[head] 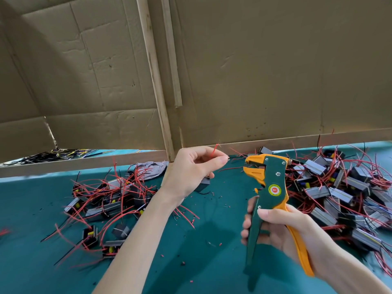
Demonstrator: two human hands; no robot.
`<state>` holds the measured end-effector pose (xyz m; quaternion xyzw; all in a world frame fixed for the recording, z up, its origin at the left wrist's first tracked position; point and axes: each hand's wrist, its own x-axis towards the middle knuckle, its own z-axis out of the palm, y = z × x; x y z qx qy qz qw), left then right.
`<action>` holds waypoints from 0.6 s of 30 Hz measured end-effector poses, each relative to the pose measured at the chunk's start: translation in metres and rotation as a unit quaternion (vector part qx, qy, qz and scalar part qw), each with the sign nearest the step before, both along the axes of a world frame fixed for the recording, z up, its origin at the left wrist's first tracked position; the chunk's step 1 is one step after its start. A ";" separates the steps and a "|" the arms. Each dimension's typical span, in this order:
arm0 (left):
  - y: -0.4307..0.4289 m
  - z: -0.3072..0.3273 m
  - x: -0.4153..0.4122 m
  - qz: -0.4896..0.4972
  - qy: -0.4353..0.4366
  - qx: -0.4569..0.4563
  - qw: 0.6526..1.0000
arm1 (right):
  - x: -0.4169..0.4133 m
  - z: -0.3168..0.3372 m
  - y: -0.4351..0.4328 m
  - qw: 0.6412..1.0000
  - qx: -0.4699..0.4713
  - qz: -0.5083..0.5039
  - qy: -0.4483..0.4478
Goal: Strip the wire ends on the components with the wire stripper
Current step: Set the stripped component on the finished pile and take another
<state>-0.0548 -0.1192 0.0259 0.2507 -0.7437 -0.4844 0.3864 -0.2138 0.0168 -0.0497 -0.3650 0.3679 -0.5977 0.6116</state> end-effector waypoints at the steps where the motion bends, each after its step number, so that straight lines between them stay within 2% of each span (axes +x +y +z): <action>1: 0.002 0.002 0.000 0.001 -0.009 -0.008 1.000 | 0.000 0.001 0.000 1.000 -0.005 0.007 0.007; 11: 0.012 0.008 0.001 -0.055 -0.064 -0.028 0.996 | 0.005 0.009 0.004 0.999 -0.025 0.019 0.036; 18: 0.010 0.006 0.002 -0.060 -0.063 -0.016 0.996 | 0.004 0.009 0.005 0.998 -0.029 0.023 0.046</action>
